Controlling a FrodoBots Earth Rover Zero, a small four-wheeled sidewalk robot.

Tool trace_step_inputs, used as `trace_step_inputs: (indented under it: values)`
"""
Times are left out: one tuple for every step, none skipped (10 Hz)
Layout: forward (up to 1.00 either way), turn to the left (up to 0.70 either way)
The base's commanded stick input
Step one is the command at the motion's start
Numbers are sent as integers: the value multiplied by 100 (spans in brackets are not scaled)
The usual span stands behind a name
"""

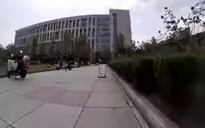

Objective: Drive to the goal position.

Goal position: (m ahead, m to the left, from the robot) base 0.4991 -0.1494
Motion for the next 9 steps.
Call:
trace_step_inputs:
  values:
    - [70, 14]
    - [70, 14]
    - [70, 14]
    - [70, 14]
    - [70, 14]
    - [70, 14]
    - [70, 14]
    - [70, 14]
    - [70, 14]
